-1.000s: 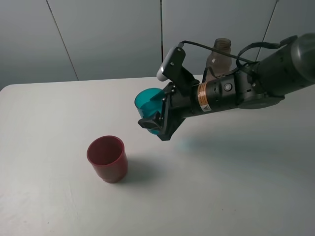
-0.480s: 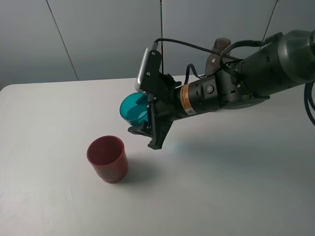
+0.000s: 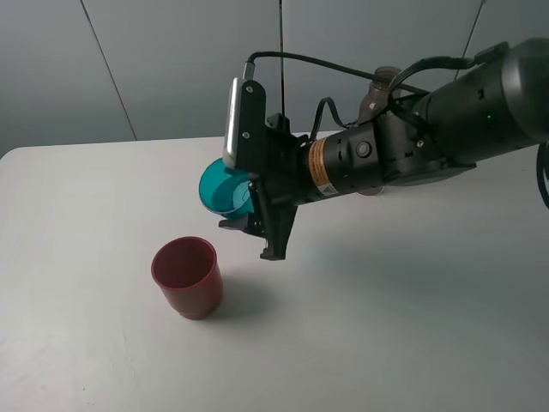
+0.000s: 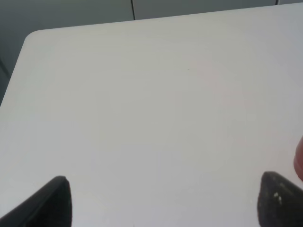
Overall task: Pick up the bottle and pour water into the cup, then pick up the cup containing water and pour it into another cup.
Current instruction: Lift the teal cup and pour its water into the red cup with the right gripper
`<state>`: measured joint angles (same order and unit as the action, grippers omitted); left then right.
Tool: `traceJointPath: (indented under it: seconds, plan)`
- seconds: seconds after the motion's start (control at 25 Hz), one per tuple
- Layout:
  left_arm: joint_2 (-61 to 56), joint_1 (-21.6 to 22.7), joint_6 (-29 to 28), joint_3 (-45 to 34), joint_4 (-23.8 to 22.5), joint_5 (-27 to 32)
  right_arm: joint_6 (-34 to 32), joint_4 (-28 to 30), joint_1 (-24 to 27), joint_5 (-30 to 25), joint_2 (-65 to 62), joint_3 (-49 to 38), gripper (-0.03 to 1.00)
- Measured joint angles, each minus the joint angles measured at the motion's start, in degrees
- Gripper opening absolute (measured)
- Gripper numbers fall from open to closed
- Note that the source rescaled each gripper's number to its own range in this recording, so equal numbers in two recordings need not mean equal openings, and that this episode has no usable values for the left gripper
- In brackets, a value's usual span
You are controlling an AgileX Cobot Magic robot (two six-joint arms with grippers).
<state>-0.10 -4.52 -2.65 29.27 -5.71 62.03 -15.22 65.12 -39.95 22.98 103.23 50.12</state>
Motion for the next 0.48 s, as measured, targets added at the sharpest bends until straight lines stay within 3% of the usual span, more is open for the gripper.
traceJointPath:
  seconds: [0.24,0.48]
  plan:
    - [0.0,0.0,0.0,0.0,0.0,0.0,3.6,-0.1,-1.4,-0.8,0.0,0.0,0.08]
    - [0.0,0.0,0.0,0.0,0.0,0.0,10.8,-1.8,-4.5,-6.4,0.0,0.0,0.08]
